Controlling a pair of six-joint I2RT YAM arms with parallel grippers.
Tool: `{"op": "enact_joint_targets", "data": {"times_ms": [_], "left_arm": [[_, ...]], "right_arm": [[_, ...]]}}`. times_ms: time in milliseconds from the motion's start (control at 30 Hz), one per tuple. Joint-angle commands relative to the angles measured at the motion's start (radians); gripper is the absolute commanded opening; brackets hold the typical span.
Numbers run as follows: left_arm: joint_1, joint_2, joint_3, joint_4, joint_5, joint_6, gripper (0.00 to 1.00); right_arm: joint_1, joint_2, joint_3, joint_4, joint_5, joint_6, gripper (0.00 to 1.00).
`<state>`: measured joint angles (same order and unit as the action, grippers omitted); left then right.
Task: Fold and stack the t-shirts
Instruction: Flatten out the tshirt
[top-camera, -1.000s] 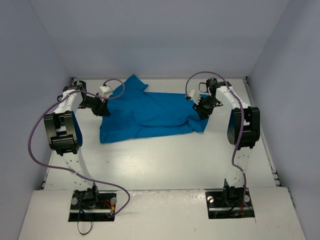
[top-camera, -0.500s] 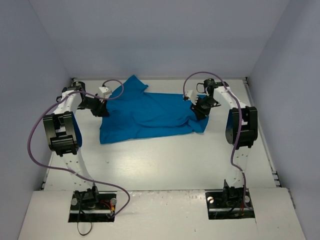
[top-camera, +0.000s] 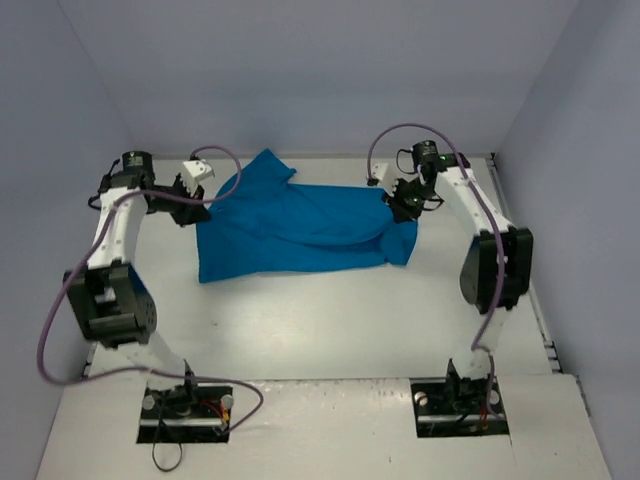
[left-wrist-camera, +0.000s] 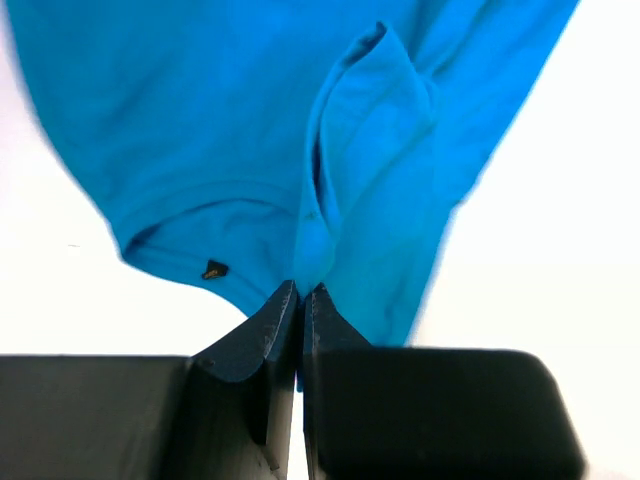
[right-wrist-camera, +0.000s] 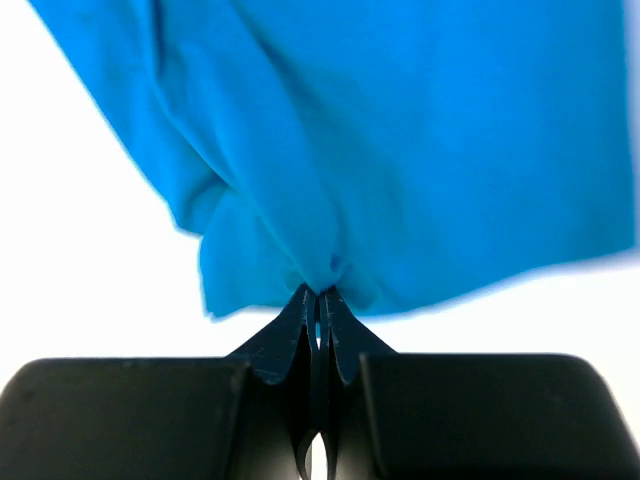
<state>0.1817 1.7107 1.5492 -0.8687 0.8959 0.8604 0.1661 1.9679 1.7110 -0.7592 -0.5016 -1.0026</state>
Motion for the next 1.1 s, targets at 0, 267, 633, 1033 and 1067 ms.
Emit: {"op": "enact_joint_targets", "data": {"times_ms": [0, 267, 633, 1033, 1067], "left_arm": [[0.014, -0.299, -0.083, -0.001, 0.043, -0.011, 0.00], [0.092, -0.722, -0.306, 0.048, 0.061, -0.054, 0.00], [0.136, -1.182, -0.492, 0.545, -0.223, -0.547, 0.00], [0.110, -0.577, -0.164, 0.820, -0.329, -0.815, 0.00], [0.093, -0.524, -0.132, 0.847, -0.340, -0.818, 0.00]], "right_arm": [[0.006, -0.339, -0.068, -0.044, -0.016, 0.038, 0.00], [0.009, -0.745, -0.308, -0.038, 0.033, 0.084, 0.00], [0.001, -1.141, -0.335, 0.195, 0.192, 0.327, 0.00], [0.001, -0.762, -0.312, 0.905, 0.418, 0.540, 0.00], [-0.002, -0.707, -0.284, 0.939, 0.425, 0.549, 0.00]]}}
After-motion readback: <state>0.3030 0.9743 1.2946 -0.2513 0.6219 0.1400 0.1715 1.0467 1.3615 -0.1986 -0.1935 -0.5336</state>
